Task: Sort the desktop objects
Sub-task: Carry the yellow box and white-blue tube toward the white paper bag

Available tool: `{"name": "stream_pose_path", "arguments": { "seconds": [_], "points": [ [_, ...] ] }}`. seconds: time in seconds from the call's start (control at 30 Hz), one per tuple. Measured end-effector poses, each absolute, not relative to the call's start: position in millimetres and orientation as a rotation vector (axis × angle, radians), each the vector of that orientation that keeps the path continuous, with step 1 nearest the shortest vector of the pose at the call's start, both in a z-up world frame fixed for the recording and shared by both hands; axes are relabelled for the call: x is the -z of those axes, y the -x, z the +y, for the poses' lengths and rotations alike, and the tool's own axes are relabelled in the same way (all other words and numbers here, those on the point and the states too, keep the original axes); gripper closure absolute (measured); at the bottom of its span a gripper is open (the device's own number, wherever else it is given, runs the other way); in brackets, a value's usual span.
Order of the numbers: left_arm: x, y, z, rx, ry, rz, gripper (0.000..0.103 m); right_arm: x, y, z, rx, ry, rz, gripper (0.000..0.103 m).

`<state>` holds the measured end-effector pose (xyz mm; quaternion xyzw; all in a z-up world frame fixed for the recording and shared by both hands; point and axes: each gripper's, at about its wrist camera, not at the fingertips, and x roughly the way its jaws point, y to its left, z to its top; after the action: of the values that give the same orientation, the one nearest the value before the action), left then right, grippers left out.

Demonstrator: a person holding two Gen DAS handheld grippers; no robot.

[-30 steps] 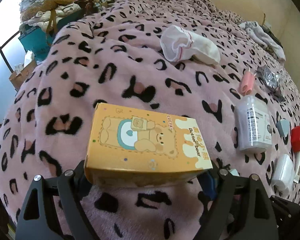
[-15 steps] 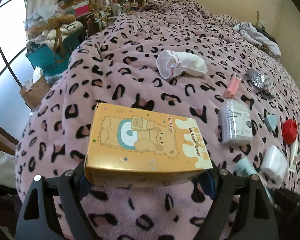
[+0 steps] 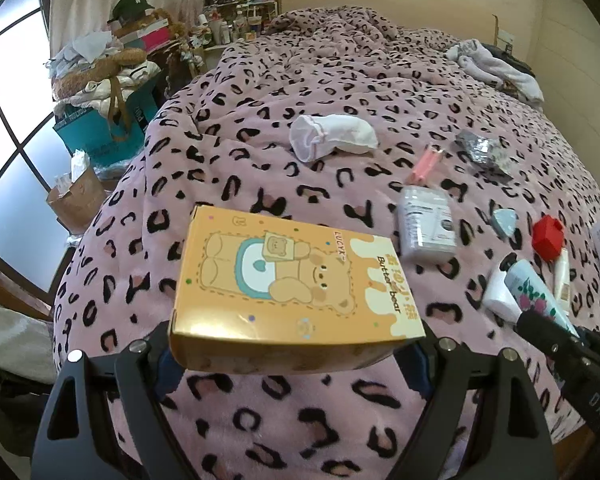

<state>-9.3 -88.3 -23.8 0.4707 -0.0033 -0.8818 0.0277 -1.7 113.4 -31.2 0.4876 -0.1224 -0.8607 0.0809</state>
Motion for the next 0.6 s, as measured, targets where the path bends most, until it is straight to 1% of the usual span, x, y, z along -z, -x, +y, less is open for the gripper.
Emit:
{"name": "stream_pose_path", "arguments": {
  "seconds": [0.6],
  "points": [
    [-11.7,-30.8,-32.8,2.841,-1.446,-0.052,0.016,6.2,-43.4,152.5,2.706,-1.424,-0.343,0.083]
  ]
}}
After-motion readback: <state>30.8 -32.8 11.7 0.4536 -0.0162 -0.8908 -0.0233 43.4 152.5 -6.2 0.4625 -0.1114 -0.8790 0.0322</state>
